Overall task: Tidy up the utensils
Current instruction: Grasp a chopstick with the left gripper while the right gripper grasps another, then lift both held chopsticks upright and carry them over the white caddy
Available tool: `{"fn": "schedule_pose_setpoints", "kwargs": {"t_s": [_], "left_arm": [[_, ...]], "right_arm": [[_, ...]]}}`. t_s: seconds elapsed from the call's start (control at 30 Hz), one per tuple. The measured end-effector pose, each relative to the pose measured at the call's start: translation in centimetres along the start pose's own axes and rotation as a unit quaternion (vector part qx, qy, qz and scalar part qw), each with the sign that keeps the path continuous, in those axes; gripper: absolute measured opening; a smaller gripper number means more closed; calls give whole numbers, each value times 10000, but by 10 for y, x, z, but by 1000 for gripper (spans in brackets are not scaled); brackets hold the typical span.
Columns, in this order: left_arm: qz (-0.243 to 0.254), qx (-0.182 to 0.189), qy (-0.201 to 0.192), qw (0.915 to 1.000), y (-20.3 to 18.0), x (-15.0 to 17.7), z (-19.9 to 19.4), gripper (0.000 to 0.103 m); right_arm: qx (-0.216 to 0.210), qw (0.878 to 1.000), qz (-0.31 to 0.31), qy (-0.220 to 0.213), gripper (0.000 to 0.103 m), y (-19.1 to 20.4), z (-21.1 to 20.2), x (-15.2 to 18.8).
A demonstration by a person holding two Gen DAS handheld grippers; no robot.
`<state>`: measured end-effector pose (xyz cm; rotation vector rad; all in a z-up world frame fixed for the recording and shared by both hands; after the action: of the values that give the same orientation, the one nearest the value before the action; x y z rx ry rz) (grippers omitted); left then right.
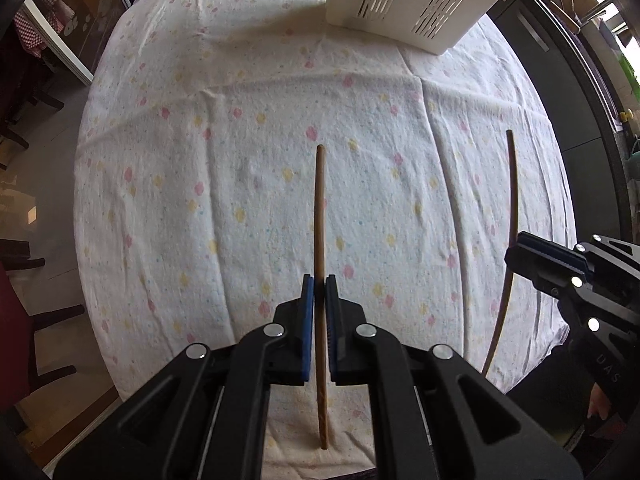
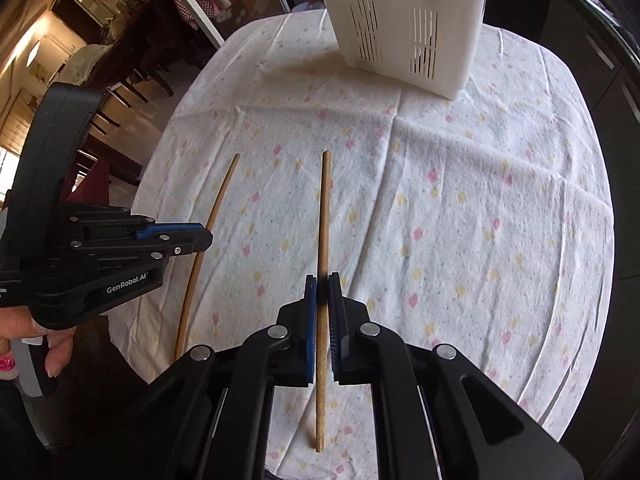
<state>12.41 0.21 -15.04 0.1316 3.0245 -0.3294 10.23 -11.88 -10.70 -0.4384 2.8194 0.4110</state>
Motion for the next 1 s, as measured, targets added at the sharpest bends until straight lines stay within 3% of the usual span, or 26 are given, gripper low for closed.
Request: {"fn": "schedule_pose_setpoints", "kwargs": {"t_s": [0.17, 0.53, 1.0], "left_arm": [[109, 79, -301, 9995, -6, -2, -21, 6], [380, 196, -1010, 9940, -33, -10, -75, 6], [578, 173, -1519, 9866, -50, -27, -110, 6]], "right_arm": [[-336, 9981, 175, -476, 6, -17, -30, 4], [-401, 9897, 234, -1353, 6, -44, -107, -2], [-314, 9864, 117, -1612, 6, -44, -126, -4]]}}
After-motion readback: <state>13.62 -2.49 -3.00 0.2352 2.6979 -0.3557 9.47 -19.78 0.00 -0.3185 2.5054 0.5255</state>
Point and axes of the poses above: each gripper's, at about its wrist camera, not at the fingertips, and z roughly the way its jaws point, y to its left, x to its underside, the point moved 5 cm from there along z, roughly the way its jaws point, and after that the axes turned 5 degrees about x, right-handed, at the moved point
